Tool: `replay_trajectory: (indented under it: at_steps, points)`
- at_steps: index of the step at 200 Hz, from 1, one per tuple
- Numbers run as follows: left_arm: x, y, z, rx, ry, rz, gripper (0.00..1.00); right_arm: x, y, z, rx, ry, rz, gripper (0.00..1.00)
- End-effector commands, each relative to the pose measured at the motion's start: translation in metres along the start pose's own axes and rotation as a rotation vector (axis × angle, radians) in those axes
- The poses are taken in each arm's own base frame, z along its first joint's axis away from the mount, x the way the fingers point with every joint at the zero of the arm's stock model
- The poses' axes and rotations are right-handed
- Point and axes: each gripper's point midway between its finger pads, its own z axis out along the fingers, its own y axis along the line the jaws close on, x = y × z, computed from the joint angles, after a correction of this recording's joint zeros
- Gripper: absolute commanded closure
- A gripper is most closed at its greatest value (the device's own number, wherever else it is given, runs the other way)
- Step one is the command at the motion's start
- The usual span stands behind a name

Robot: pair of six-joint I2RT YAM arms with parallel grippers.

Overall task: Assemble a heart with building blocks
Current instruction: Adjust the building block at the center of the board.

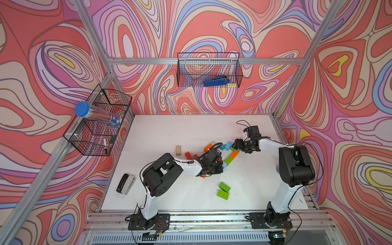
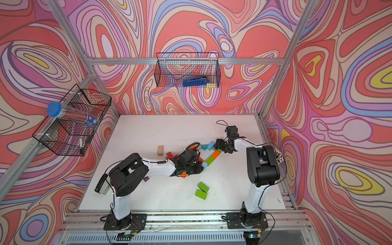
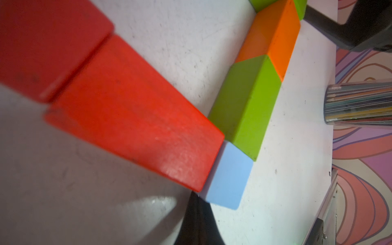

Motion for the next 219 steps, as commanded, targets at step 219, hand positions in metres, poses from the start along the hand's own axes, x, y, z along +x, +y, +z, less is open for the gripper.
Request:
replay_trajectory:
  at_steps: [219]
  points:
    - [0.012,0.02,0.001,-0.074,0.014,-0.023,1.0,0.015,-0.003,-0.002,0.027,0.007,-0.034,0.2]
